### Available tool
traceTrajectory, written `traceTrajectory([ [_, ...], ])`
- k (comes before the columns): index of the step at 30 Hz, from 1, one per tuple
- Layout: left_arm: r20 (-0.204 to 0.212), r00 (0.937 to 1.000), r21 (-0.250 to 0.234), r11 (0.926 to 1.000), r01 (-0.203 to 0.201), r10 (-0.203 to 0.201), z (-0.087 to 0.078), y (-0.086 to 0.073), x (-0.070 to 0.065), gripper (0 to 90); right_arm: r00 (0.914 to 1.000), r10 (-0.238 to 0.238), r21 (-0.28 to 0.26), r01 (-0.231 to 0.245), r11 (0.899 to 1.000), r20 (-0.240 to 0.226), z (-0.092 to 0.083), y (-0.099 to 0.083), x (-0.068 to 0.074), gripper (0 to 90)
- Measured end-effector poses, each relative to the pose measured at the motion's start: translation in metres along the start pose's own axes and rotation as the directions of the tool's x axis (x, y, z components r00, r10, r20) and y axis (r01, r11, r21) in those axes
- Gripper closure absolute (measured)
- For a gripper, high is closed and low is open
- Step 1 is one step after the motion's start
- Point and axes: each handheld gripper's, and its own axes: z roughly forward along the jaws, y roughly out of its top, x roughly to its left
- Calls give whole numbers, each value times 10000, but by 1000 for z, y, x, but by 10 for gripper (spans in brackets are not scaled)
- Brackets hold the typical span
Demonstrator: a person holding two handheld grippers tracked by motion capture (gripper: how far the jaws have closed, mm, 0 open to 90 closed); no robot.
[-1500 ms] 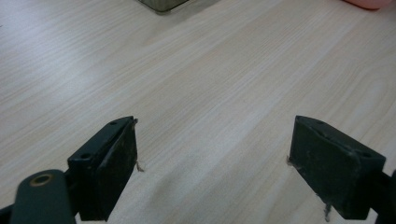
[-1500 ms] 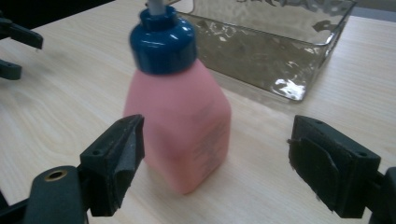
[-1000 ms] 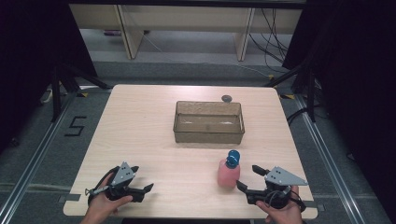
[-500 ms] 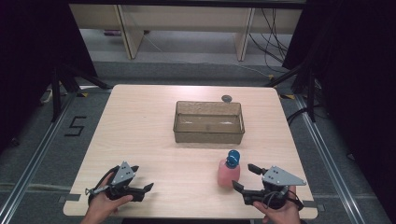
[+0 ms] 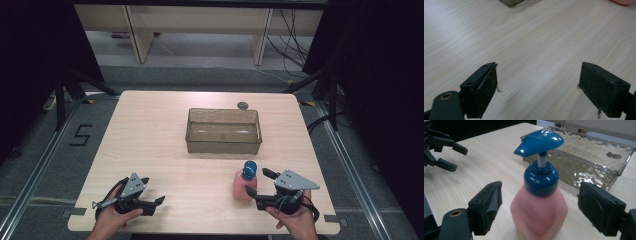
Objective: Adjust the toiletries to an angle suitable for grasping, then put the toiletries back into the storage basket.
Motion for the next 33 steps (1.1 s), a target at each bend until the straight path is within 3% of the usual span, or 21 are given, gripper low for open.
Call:
traceTrajectory([
  [4,139,9998,103,9998,-165,164,0,0,0,148,9996,-283,-131,284,9995,53,6,2,-3,210],
  [8,58,9999,-22,10000,-85,85,0,1,-1,148,9999,-78,-15,78,10000,-148,13,2,-5,217],
  [10,95,9999,-82,10000,31,-31,0,1,-2,148,9996,-212,-11,211,9998,-168,15,2,-6,218],
  [11,166,9998,-154,9998,138,-136,1,0,-3,148,9998,98,126,-96,9999,-163,15,2,-4,219],
  [12,95,9999,-75,10000,52,-51,0,1,-2,148,9997,-200,22,201,9998,-157,17,3,-6,220],
  [13,103,9999,-93,9999,53,-52,0,1,-2,148,9997,42,98,-40,9999,-249,18,3,-5,222],
  [19,159,9998,-72,10000,-68,69,0,1,-2,149,9996,-133,32,134,9999,-248,24,4,-8,236],
  [23,204,9997,-166,9998,105,-102,1,1,-3,148,9991,172,242,-163,9996,-375,28,4,-7,257],
  [25,212,9998,-166,9999,16,-13,1,1,-2,148,9993,-16,178,23,9998,-379,30,4,-10,263],
  [26,225,9995,50,9997,-241,240,0,2,-1,148,9992,-144,47,146,9999,-382,31,3,-11,285],
  [29,191,9996,40,9997,-220,219,-1,1,-2,148,9985,-16,-20,15,10000,-550,32,3,-11,302],
  [30,193,9998,-140,9999,-17,20,0,1,-4,148,9991,-147,41,149,9999,-396,31,3,-11,316],
  [32,199,9998,-199,9998,19,-15,0,2,-4,148,9989,-225,-23,224,9997,-412,32,3,-11,340],
  [33,185,9998,-180,9998,-114,117,-1,3,-4,148,9989,-250,-25,249,9997,-404,33,3,-12,350],
])
